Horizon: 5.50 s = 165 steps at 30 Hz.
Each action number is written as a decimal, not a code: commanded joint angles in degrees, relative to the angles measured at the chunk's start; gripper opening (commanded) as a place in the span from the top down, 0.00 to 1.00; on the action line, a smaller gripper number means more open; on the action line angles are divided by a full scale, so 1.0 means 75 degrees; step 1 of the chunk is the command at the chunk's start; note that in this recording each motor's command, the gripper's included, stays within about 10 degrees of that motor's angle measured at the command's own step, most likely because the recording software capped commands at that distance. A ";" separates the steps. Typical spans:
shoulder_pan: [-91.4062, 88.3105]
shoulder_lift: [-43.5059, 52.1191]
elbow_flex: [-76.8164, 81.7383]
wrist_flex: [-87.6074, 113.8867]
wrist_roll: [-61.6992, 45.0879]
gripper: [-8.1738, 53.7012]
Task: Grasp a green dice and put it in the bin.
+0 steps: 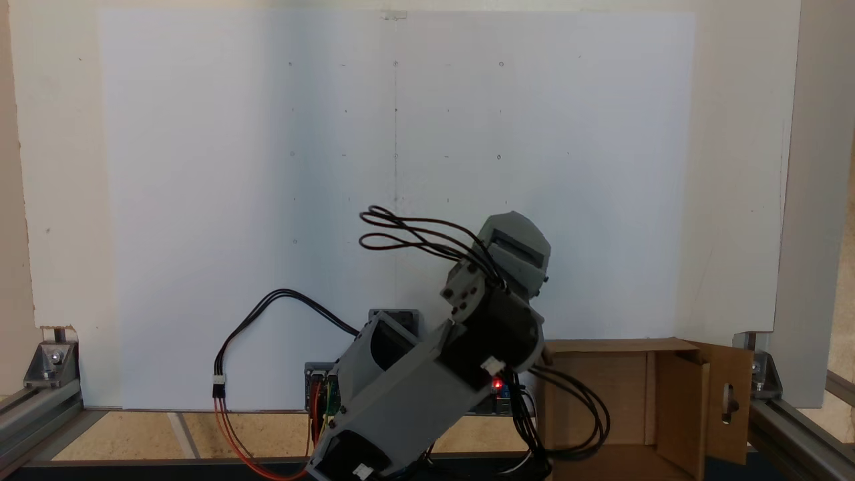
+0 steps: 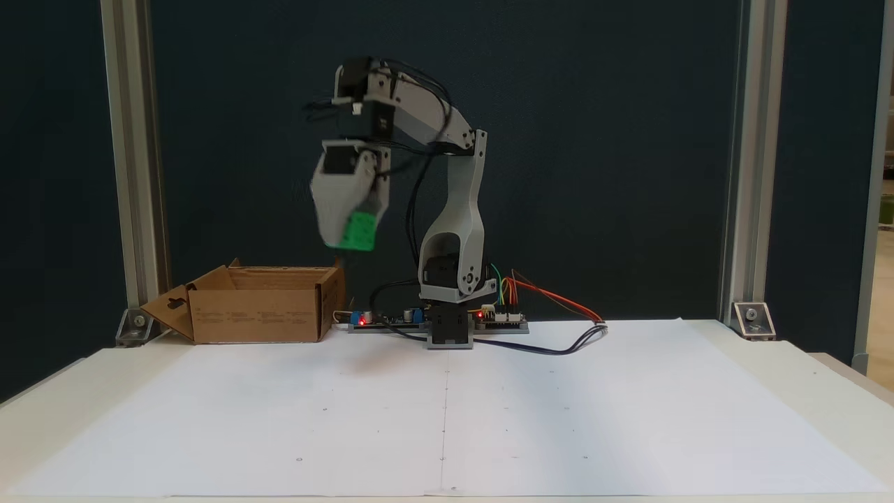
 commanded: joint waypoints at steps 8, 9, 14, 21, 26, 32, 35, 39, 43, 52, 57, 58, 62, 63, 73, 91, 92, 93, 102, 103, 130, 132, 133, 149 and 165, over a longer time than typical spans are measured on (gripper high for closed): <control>0.3105 -0.0094 -0.2355 0.0516 0.0422 0.68; 0.3445 -0.0176 -0.2531 0.0480 0.0410 0.68; 0.4934 -0.0656 -0.2988 -0.0152 0.0410 0.68; 0.6469 -0.1582 -0.2988 -0.1008 0.0340 0.68; 0.7617 -0.2883 -0.2988 -0.1348 -0.0012 0.68; 0.8180 -0.3797 -0.2988 -0.1805 -0.0223 0.68; 0.8285 -0.4043 -0.2988 -0.1980 -0.0398 0.68; 0.8285 -0.4148 -0.2988 -0.2004 -0.0645 0.68; 0.8262 -0.4148 -0.2977 -0.2098 -0.1043 0.36; 0.8262 -0.4184 -0.2988 -0.2121 -0.1078 0.13; 0.7910 -0.3715 -0.2988 -0.2121 -0.1008 0.14; 0.7711 -0.3469 -0.2988 -0.2121 -0.0937 0.14; 0.6480 -0.2250 -0.2988 -0.2121 -0.0211 0.14; 0.6035 -0.2004 -0.2988 -0.2121 -0.0023 0.14; 0.0586 -0.0223 -0.2086 -0.2121 0.1266 0.14; -0.4406 0.4230 0.5988 -0.7685 0.1242 0.11; -0.4477 0.4453 0.6422 -0.8072 0.1230 0.11; -0.4559 0.4594 0.6855 -0.8388 0.1230 0.11; -0.4898 0.4699 0.9844 -1.1587 0.0703 0.14; -0.4992 0.4687 1.0172 -1.1939 0.0703 0.14; -0.4898 0.4711 1.3559 -2.0646 0.0609 0.16; -0.4898 0.4711 1.3664 -2.1255 0.0609 0.16; -0.4898 0.4711 1.3711 -2.1548 0.0609 0.16; -0.4945 0.4699 1.3980 -2.1961 0.0645 0.15; -0.4945 0.4687 1.3980 -2.1938 0.0633 0.15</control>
